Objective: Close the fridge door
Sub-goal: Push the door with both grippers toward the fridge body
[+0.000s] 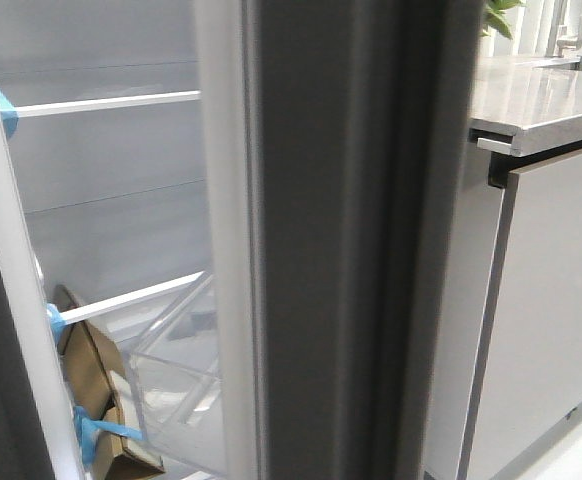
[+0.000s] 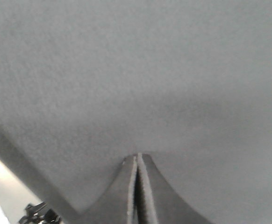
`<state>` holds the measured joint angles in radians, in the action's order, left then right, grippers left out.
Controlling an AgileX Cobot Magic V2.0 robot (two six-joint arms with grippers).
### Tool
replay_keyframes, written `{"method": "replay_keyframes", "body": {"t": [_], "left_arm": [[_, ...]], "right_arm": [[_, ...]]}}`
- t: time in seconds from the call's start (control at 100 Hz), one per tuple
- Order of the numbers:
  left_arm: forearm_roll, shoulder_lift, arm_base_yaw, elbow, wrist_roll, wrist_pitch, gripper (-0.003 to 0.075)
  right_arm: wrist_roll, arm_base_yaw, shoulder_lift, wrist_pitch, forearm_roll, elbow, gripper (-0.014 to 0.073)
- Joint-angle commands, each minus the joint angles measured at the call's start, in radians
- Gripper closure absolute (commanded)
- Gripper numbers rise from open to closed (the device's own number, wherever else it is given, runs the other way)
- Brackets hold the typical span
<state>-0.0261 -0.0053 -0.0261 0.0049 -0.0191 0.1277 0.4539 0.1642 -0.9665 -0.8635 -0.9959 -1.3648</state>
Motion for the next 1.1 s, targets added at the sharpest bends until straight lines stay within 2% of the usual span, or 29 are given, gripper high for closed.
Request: {"method": "replay_keyframes", "body": {"t": [0.0,0.36,0.73,0.89,1.09], "left_arm": [[-0.004,-0.011,0.001,0.035,-0.004,0.072,0.074],[-0.004,-0.011,0.001,0.035,-0.004,0.072,0.074],[-0.004,-0.011,0.001,0.035,-0.004,0.072,0.074],[-0.004,-0.011,0.001,0.035,-0.004,0.072,0.074],[-0.004,-0.011,0.001,0.035,-0.004,0.072,0.074]], "right_arm": [[0.058,0.004,-0.017,0.043,-0.091,-0.028,0.0638],[0.228,0.018,-0.085,0.127,-0.129,-0.028,0.0638],[0.368,0.128,-0.2,0.221,-0.179,-0.028,0.0638],[0.445,0.149,-0.244,0.246,-0.235,-0.028,0.0638],[0.52,0.177,-0.314,0.299,-0.246,-0.057,0.0638]]}}
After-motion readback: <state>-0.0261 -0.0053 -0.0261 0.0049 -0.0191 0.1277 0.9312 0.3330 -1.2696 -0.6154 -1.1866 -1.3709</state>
